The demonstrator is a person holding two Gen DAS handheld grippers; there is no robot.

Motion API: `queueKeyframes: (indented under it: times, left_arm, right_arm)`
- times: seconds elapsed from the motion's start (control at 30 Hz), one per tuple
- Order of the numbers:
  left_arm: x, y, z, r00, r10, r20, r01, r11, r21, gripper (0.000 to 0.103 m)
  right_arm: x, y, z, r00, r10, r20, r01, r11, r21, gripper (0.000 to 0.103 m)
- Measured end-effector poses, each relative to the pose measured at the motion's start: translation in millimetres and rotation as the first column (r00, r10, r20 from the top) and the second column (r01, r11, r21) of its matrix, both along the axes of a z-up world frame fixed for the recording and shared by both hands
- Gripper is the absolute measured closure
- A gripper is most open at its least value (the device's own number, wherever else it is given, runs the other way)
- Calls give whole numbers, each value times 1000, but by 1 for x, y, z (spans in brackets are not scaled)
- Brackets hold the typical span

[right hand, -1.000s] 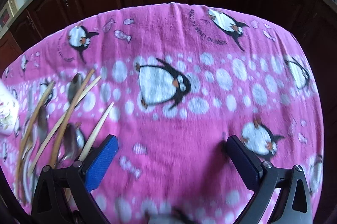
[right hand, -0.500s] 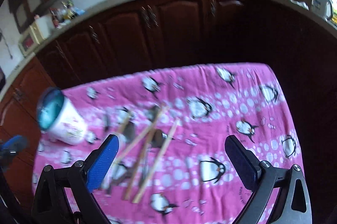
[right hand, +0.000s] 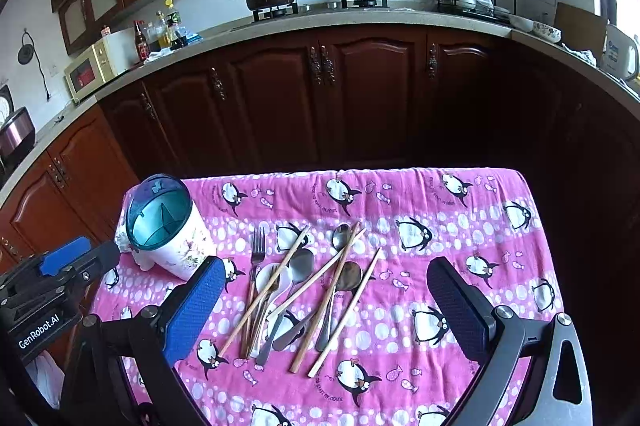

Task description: Organize utensils

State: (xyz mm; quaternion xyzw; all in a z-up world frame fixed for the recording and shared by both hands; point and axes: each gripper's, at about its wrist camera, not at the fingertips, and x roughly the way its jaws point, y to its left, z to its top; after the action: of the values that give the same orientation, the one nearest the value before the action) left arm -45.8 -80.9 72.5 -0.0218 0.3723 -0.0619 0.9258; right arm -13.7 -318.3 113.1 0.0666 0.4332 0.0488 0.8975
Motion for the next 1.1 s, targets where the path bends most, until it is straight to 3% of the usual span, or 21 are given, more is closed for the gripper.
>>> queueKeyframes:
  times: [1.1]
  left_arm:
    - [4, 6, -10, 1000, 18, -9, -18, 1000, 4, 50]
  right_arm:
    - [0, 3, -4, 1000, 17, -5, -17, 1000, -5, 3]
